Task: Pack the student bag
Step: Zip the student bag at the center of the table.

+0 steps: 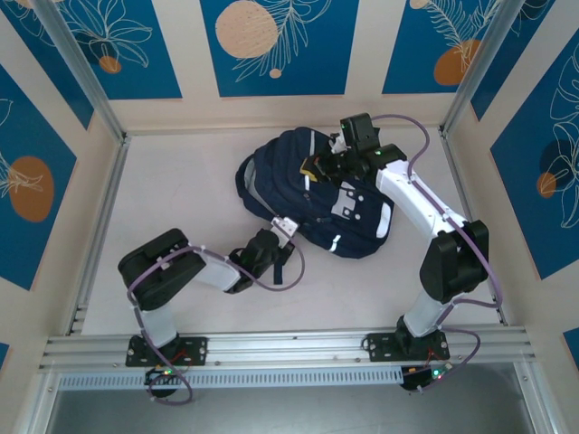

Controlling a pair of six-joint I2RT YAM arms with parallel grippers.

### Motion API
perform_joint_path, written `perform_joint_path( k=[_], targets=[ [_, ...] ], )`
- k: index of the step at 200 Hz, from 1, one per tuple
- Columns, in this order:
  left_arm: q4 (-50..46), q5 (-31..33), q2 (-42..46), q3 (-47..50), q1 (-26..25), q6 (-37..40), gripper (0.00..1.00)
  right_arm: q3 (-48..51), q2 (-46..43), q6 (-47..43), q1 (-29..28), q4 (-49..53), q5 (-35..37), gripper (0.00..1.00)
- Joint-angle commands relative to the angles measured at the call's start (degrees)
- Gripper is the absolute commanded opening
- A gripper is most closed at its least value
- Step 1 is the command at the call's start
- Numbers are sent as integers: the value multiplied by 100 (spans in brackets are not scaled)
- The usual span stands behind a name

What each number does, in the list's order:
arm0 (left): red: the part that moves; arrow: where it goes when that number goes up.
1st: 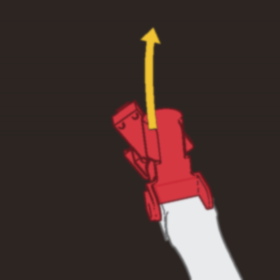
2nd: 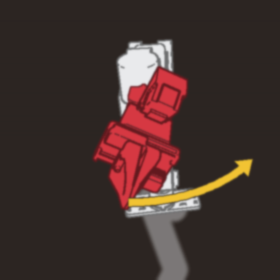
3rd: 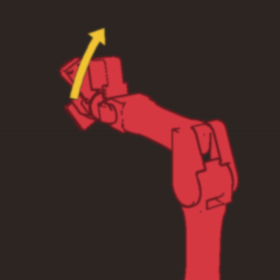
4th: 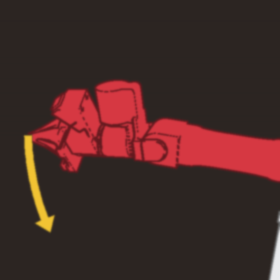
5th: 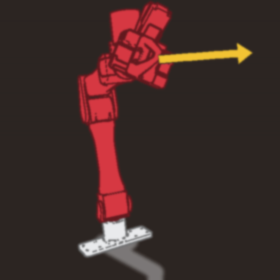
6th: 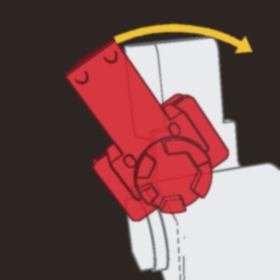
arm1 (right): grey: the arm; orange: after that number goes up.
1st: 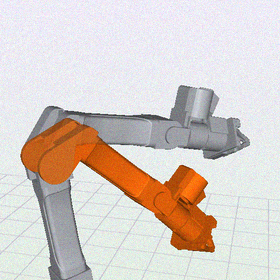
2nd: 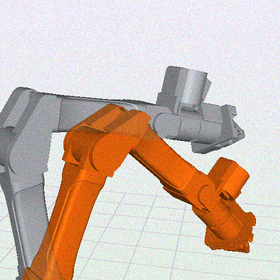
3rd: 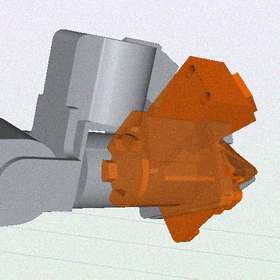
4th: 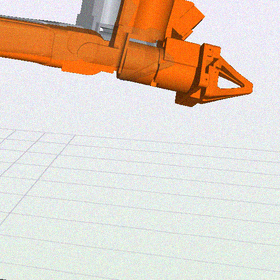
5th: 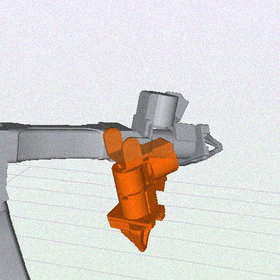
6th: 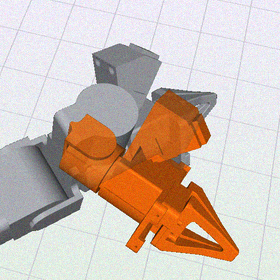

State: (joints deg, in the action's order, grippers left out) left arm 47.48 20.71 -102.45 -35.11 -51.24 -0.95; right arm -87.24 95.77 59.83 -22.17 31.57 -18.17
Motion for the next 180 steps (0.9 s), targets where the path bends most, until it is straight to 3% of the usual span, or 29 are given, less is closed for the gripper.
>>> perform_joint_path(
  k=[1,37,100,151,159,173,180],
  targets=[
    [-493,597,310,66,79,-176,0,-205,-178,-391,-67,376,114,0],
    [-906,501,478,64,140,-268,0,-413,127,-768,-271,569,291,0],
    [-1567,931,1034,205,472,-690,0,-485,446,-1146,-527,779,611,0],
    [-2187,617,1366,166,668,-1015,0,-578,601,-1565,-638,1033,978,0],
    [-2359,386,1385,99,669,-1079,0,-592,600,-1593,-657,1077,1072,8],
    [-2669,-37,1441,-5,647,-1234,0,-596,467,-1657,-708,1178,1484,34],
    [-2822,-207,1502,-46,636,-1270,0,-584,338,-1706,-734,1238,1761,42]
  ],
)
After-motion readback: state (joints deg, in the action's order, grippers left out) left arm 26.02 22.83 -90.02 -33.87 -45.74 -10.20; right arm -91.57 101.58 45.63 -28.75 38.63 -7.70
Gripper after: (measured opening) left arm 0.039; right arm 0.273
